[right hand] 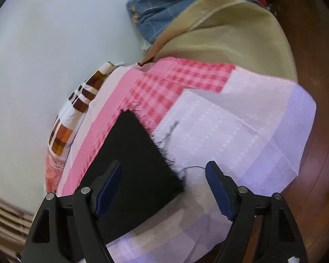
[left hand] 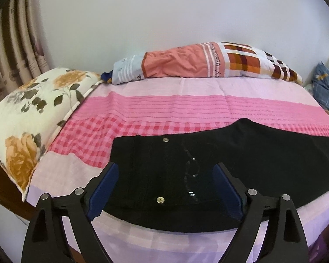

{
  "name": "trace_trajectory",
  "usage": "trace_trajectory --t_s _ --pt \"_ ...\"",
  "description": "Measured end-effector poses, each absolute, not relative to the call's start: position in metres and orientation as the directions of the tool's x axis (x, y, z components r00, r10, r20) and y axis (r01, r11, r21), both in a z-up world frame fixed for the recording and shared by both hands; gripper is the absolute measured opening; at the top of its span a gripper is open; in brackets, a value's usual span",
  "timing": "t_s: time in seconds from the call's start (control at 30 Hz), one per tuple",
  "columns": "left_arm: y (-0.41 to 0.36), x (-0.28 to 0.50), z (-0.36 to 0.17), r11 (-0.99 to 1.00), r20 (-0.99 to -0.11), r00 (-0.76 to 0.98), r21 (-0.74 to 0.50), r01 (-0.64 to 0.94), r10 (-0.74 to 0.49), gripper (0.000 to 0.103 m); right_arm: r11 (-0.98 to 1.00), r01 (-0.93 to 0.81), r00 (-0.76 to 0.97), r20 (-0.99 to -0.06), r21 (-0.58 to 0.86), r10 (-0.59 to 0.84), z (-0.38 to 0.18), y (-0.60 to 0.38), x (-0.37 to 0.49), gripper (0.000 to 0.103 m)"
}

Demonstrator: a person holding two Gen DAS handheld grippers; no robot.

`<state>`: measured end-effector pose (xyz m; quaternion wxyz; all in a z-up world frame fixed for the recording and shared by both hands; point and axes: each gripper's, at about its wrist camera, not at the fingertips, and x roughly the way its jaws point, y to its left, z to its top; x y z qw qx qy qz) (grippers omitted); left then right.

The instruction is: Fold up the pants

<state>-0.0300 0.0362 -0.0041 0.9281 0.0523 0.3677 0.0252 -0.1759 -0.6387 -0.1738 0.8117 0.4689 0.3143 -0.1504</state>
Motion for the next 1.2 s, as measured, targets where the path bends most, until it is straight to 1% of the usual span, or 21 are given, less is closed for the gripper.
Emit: trace_trajectory --t_s 0.1,0.2,0.27,0.3,0.33,0.37,0.43,0.5,0.6,0.63,0.67,0.7,0.73,0.83,0.93,1.03,1.2 --pt "0.024 -0.029 -0.009 0.991 -0.693 0.716 0.129 0.014 0.08 0.088 0.494 0.491 0.777 -0.617 0.718 0.124 -0.184 -0.633 -0.175 0.077" --pt "0.016 -0.028 -0.014 0.99 -0.706 0.704 0.14 0.035 0.075 0.088 0.501 0.414 0.805 -0.563 0.76 0.189 -0.184 -0.621 -0.168 0.078" --pt "0.011 -0.028 -0.016 0.988 -0.708 0.702 0.148 0.047 0.073 0.088 0.512 0.378 0.814 -0.54 0.772 0.213 -0.181 -0.613 -0.164 0.076" --pt "0.009 -0.028 -0.016 0.986 -0.707 0.703 0.156 0.052 0.075 0.088 0.532 0.361 0.817 -0.535 0.766 0.215 -0.177 -0.608 -0.161 0.073" --pt "0.008 -0.029 -0.016 0.986 -0.706 0.704 0.161 0.054 0.077 0.088 0.557 0.364 0.812 -0.547 0.747 0.204 -0.174 -0.605 -0.159 0.066" --pt "0.008 -0.03 -0.015 0.985 -0.704 0.706 0.166 0.057 0.078 0.088 0.569 0.37 0.805 -0.559 0.735 0.199 -0.173 -0.603 -0.157 0.061" --pt "0.008 -0.031 -0.015 0.984 -0.702 0.708 0.166 0.06 0.075 0.089 0.569 0.377 0.793 -0.572 0.731 0.208 -0.177 -0.604 -0.154 0.061" --pt "0.008 -0.031 -0.016 0.985 -0.704 0.706 0.164 0.057 0.076 0.09 0.562 0.378 0.799 -0.566 0.736 0.204 -0.177 -0.604 -0.154 0.06" --pt "0.009 -0.033 -0.018 0.987 -0.713 0.698 0.149 0.053 0.071 0.09 0.549 0.378 0.805 -0.558 0.746 0.204 -0.178 -0.602 -0.153 0.063" --pt "0.01 -0.033 -0.018 0.989 -0.718 0.693 0.141 0.052 0.066 0.09 0.556 0.388 0.798 -0.57 0.735 0.197 -0.178 -0.602 -0.151 0.056" --pt "0.01 -0.032 -0.019 0.989 -0.722 0.689 0.136 0.052 0.063 0.09 0.575 0.418 0.771 -0.609 0.703 0.184 -0.177 -0.6 -0.146 0.027" --pt "0.011 -0.032 -0.02 0.99 -0.724 0.687 0.134 0.052 0.062 0.09 0.581 0.442 0.748 -0.638 0.683 0.181 -0.179 -0.6 -0.141 0.011" --pt "0.012 -0.032 -0.02 0.99 -0.725 0.686 0.133 0.051 0.062 0.09 0.57 0.467 0.73 -0.659 0.675 0.183 -0.182 -0.601 -0.138 0.011" --pt "0.014 -0.031 -0.02 0.989 -0.724 0.686 0.138 0.049 0.067 0.09 0.557 0.463 0.739 -0.647 0.689 0.188 -0.167 -0.594 -0.128 0.01" --pt "0.018 -0.033 -0.019 0.99 -0.716 0.695 0.133 0.04 0.068 0.09 0.612 0.365 0.759 -0.605 0.701 0.24 -0.133 -0.564 -0.104 0.01" --pt "0.024 -0.033 -0.02 0.992 -0.714 0.696 0.125 0.031 0.068 0.09 0.673 0.262 0.738 -0.593 0.692 0.322 -0.104 -0.512 -0.07 0.01" --pt "0.034 -0.033 -0.022 0.996 -0.721 0.691 0.091 0.016 0.055 0.09 0.724 0.117 0.669 -0.592 0.68 0.448 -0.093 -0.419 -0.03 0.01"
